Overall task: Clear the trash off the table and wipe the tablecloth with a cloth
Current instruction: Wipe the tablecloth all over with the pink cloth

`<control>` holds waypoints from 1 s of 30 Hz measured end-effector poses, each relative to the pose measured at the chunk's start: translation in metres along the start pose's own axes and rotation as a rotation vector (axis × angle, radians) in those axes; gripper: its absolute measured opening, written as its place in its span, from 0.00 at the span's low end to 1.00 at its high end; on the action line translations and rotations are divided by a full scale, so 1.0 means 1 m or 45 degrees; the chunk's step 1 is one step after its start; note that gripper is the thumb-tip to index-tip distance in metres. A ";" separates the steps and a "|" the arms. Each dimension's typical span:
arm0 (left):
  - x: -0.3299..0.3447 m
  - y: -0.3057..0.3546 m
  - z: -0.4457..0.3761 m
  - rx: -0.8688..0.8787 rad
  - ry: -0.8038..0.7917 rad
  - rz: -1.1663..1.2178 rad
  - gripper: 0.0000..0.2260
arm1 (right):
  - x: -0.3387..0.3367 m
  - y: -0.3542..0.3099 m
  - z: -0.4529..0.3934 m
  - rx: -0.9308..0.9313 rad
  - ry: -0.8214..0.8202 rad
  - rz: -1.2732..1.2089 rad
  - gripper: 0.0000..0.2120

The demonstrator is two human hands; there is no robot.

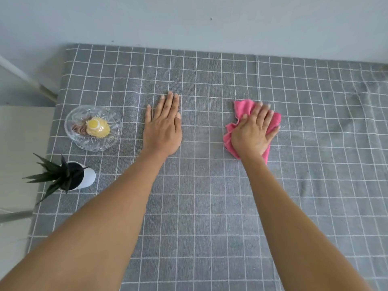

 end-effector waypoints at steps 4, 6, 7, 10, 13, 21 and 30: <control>-0.002 0.001 0.001 0.001 0.029 0.019 0.23 | 0.018 -0.047 0.022 -0.059 -0.040 0.030 0.29; -0.003 0.002 0.001 0.004 0.032 0.025 0.23 | 0.034 -0.088 0.042 -0.305 -0.114 0.061 0.29; -0.003 0.002 0.001 0.010 0.034 0.023 0.24 | 0.040 -0.102 0.049 -0.418 -0.141 0.058 0.28; -0.003 0.003 0.001 0.018 0.029 0.029 0.23 | 0.041 -0.095 0.037 -0.498 -0.153 0.128 0.29; 0.000 0.002 -0.001 0.001 0.010 0.024 0.23 | 0.020 -0.051 -0.003 -0.292 -0.099 0.157 0.28; -0.001 0.001 0.000 0.006 0.024 0.017 0.23 | 0.030 -0.090 0.019 -0.511 -0.173 0.117 0.26; 0.000 0.001 -0.001 0.011 0.018 0.013 0.23 | 0.005 -0.031 -0.005 -0.321 -0.055 0.228 0.25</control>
Point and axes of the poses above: each hand's wrist, its own z-axis away from the middle knuckle, its own x-axis out of the palm, y = z × x, the point moved 9 cm from there along -z, towards the middle knuckle, and after that the axes turned 2 degrees about -z, right-handed, at the moved point
